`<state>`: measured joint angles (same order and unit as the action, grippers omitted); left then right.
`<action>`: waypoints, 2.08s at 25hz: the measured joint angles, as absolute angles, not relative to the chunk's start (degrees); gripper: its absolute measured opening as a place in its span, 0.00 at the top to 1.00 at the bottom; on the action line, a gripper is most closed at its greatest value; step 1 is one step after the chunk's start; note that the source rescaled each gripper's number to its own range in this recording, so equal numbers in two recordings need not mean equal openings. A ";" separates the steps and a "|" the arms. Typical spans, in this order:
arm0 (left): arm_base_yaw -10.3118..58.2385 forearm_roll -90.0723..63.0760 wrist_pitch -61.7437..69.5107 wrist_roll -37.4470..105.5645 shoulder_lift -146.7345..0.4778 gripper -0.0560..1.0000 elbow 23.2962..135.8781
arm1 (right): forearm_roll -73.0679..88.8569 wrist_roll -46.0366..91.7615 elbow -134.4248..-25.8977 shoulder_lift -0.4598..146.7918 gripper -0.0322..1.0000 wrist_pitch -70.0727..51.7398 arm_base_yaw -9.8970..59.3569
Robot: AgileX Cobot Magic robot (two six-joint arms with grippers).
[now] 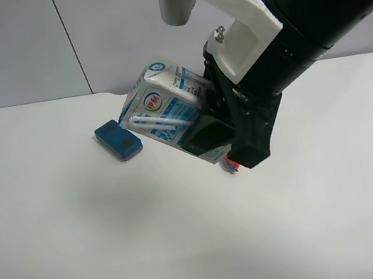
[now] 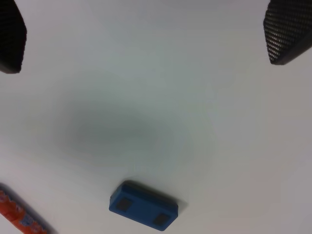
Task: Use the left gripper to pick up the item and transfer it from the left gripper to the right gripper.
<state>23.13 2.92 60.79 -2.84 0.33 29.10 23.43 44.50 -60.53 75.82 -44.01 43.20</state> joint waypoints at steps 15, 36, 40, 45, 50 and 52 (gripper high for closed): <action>13.92 2.87 60.74 -2.77 0.33 0.00 29.10 | -2.28 7.93 -60.53 79.64 0.96 -50.51 43.20; -0.75 2.78 60.74 -2.62 0.33 0.00 29.10 | -1.70 12.86 -60.53 103.89 0.96 -45.31 43.20; -0.75 2.78 60.74 -2.62 0.33 0.00 29.10 | -1.83 13.38 -60.53 105.62 0.96 -45.20 43.20; -0.75 2.78 60.74 -2.62 0.33 0.00 29.10 | -1.77 13.20 -60.72 105.56 0.20 -45.18 43.20; -0.75 2.78 60.74 -2.62 0.33 0.00 29.10 | -1.77 13.25 -62.91 103.51 0.02 -48.64 43.20; -0.75 2.78 60.74 -2.62 0.33 0.00 29.10 | -1.79 13.20 -65.94 100.79 0.00 -52.88 43.20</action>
<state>-0.75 2.78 60.74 -2.62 0.33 29.10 -1.79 13.20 -65.94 100.79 -52.88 43.20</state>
